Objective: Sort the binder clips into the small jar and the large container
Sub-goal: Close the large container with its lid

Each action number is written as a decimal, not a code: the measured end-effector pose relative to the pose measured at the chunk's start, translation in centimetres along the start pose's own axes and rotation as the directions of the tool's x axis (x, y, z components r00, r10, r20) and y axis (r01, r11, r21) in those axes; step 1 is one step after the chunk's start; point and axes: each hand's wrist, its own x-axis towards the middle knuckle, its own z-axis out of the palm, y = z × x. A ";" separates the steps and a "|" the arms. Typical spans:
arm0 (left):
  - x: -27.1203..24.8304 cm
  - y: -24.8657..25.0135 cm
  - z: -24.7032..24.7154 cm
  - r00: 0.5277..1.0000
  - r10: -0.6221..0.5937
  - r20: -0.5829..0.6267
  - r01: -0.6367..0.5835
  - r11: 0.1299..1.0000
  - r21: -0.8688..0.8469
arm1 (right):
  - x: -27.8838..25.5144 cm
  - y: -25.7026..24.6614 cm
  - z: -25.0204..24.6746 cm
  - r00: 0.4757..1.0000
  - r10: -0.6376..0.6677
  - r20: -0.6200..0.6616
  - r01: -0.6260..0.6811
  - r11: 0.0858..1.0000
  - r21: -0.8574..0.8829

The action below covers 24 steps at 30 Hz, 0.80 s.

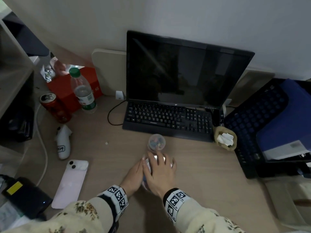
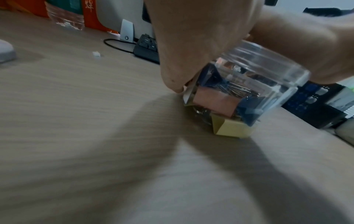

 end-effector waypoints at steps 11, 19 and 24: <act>0.6 -0.6 0.0 0.995 0.056 -0.078 -0.056 0.998 -0.004 | 0.0 -0.5 -0.2 1.000 0.009 -0.016 -0.009 1.000 0.025; 0.9 0.2 -1.2 0.999 -0.006 0.042 0.008 0.998 -0.064 | -0.1 -0.1 -0.2 0.999 -0.024 -0.023 0.024 1.000 0.009; 0.7 -1.2 -4.2 0.995 0.050 0.091 -0.058 0.994 0.089 | -0.2 0.4 -0.4 0.998 -0.050 0.037 0.049 0.998 0.031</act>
